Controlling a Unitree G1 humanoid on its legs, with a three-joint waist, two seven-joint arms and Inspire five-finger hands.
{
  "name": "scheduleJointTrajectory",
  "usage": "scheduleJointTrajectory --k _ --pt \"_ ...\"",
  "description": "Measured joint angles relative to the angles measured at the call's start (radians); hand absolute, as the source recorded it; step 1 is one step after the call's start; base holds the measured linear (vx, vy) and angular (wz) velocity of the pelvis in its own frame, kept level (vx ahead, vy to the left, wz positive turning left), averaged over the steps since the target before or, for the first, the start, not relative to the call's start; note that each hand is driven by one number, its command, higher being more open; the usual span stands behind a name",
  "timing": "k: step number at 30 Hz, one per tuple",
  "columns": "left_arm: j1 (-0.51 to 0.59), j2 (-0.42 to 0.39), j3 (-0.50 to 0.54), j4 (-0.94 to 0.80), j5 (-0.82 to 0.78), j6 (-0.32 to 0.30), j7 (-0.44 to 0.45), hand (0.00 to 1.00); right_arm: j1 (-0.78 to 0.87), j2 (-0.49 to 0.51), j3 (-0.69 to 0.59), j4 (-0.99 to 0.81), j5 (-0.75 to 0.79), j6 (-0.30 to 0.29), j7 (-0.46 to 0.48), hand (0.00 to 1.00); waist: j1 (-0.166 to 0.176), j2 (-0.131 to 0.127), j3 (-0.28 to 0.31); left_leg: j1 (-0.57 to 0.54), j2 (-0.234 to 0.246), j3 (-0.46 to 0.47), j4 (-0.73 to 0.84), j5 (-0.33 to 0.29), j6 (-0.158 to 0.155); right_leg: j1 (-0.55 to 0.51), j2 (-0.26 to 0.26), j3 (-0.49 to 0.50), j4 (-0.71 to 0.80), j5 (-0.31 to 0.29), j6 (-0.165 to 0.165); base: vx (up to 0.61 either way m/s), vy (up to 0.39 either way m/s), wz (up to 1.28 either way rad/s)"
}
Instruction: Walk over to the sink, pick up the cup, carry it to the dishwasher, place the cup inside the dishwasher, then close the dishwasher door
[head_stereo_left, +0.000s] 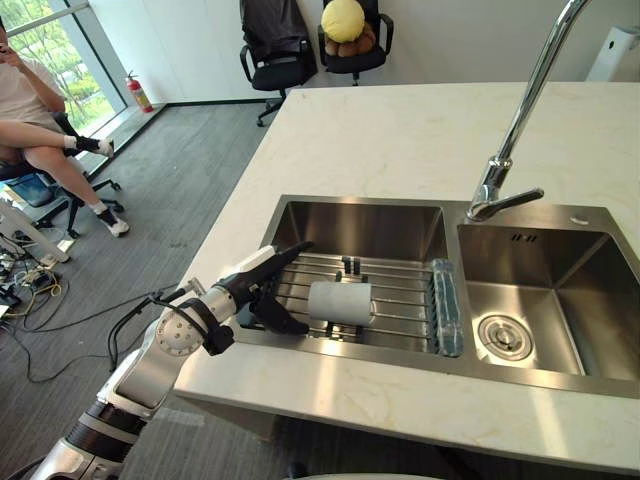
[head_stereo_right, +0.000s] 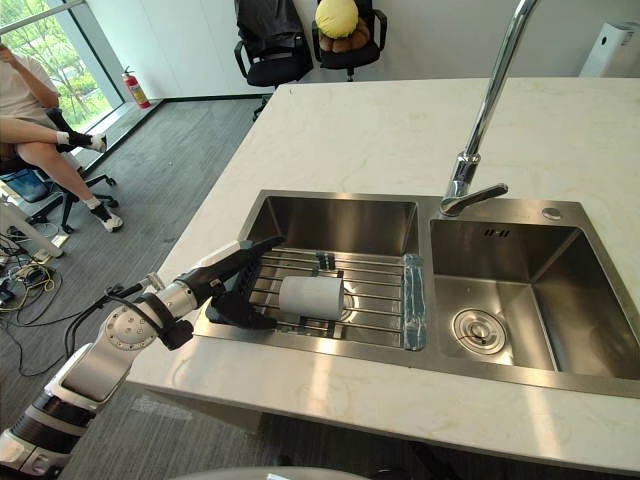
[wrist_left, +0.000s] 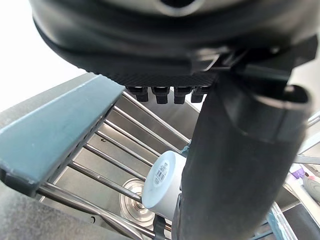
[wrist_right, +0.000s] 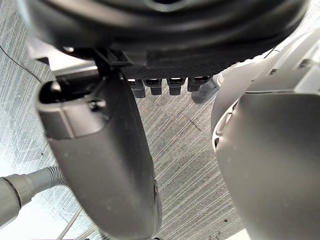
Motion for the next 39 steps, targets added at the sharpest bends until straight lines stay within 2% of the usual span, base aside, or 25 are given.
scheduleJointTrajectory --k 7,10,16,25,33,34,37,38,39 --pt "-0.022 0.008 0.000 0.003 -0.018 -0.024 0.037 1.00 0.001 0.000 0.000 0.000 0.002 0.000 -0.001 1.00 -0.004 -0.001 0.001 0.001 0.001 0.009 0.000 -0.001 -0.002 0.000 0.002 0.009 -0.011 0.007 -0.001 -0.02 -0.007 -0.03" --pt "-0.034 0.015 0.000 0.003 -0.048 -0.061 0.067 1.00 0.002 0.000 0.000 0.000 0.002 0.000 -0.001 1.00 -0.008 -0.003 0.002 0.004 0.002 0.015 0.000 -0.002 -0.003 0.000 0.002 0.016 -0.012 0.009 -0.001 -0.03 -0.005 -0.06" --pt "-0.035 0.015 0.000 0.003 -0.079 -0.128 0.073 1.00 0.003 0.002 -0.002 0.002 0.003 0.000 0.002 1.00 -0.018 -0.004 0.003 0.015 0.003 0.036 0.000 -0.008 -0.004 0.000 0.003 0.034 -0.016 0.014 -0.001 -0.03 -0.003 -0.10" --pt "-0.060 0.015 -0.071 0.003 -0.078 -0.129 0.065 1.00 0.009 0.014 -0.002 0.002 0.007 -0.001 0.003 1.00 -0.030 -0.021 0.014 0.024 0.004 0.060 0.000 -0.016 -0.004 -0.004 0.003 0.059 -0.019 0.016 0.000 -0.01 -0.004 -0.08" --pt "-0.061 0.015 -0.081 0.007 -0.077 -0.126 0.058 1.00 0.011 0.020 -0.002 0.001 0.008 -0.001 0.009 1.00 -0.048 -0.021 0.014 0.027 0.004 0.066 0.000 -0.019 -0.006 -0.005 0.003 0.065 -0.020 0.018 -0.001 0.00 -0.001 -0.01" --pt "-0.068 0.015 -0.092 0.017 -0.077 -0.126 0.057 0.00 0.012 0.021 -0.002 0.001 0.008 -0.001 0.009 1.00 -0.048 -0.021 0.014 0.028 0.004 0.069 0.000 -0.019 -0.006 -0.005 0.003 0.067 -0.020 0.018 -0.001 -0.04 -0.003 -0.05" --pt "-0.081 0.014 -0.113 0.042 -0.071 -0.126 0.053 0.00 0.011 0.021 -0.002 0.000 0.008 -0.001 0.009 1.00 -0.050 -0.021 0.014 0.031 0.005 0.075 0.000 -0.019 -0.005 -0.005 0.003 0.072 -0.023 0.021 -0.001 -0.04 -0.003 -0.06" --pt "-0.081 0.014 -0.118 0.046 -0.070 -0.126 0.053 1.00 0.012 0.021 -0.001 0.000 0.008 -0.001 0.009 1.00 -0.050 -0.021 0.014 0.031 0.005 0.078 0.000 -0.020 -0.005 -0.005 0.003 0.074 -0.026 0.024 -0.001 -0.03 -0.002 -0.07" --pt "-0.081 0.014 -0.120 0.047 -0.070 -0.126 0.053 1.00 0.012 0.021 -0.001 0.000 0.008 -0.001 0.008 1.00 -0.050 -0.021 0.014 0.031 0.005 0.079 0.000 -0.020 -0.005 -0.005 0.003 0.075 -0.028 0.025 -0.001 -0.04 -0.006 -0.05"
